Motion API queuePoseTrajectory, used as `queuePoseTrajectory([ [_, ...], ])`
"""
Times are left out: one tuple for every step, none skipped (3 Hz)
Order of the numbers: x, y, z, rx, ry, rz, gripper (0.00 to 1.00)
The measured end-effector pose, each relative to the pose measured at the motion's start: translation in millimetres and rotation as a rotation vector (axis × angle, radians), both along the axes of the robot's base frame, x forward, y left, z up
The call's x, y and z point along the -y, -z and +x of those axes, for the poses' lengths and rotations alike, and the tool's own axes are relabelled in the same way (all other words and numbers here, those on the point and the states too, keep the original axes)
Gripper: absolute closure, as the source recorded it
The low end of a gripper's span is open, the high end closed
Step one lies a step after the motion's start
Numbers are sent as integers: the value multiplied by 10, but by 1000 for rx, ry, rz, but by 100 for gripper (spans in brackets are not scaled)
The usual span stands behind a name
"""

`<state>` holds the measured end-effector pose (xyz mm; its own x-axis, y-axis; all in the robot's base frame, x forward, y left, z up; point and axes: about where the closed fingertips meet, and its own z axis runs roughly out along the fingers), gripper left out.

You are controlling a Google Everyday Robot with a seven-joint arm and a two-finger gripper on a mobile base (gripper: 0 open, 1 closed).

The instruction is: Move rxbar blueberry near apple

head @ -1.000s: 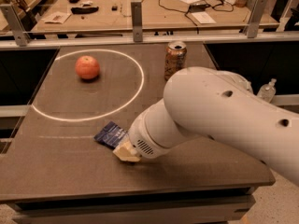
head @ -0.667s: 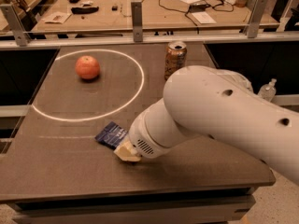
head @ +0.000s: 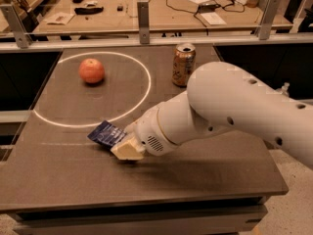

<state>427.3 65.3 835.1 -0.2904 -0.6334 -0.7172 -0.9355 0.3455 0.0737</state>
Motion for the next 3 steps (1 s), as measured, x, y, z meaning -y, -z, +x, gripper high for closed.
queuePoseTrajectory([
  [-32,0,10,45,-58,7,100],
  [-32,-1,9,45,-58,6,100],
  [-114,-55,279,70,-15,41,100],
])
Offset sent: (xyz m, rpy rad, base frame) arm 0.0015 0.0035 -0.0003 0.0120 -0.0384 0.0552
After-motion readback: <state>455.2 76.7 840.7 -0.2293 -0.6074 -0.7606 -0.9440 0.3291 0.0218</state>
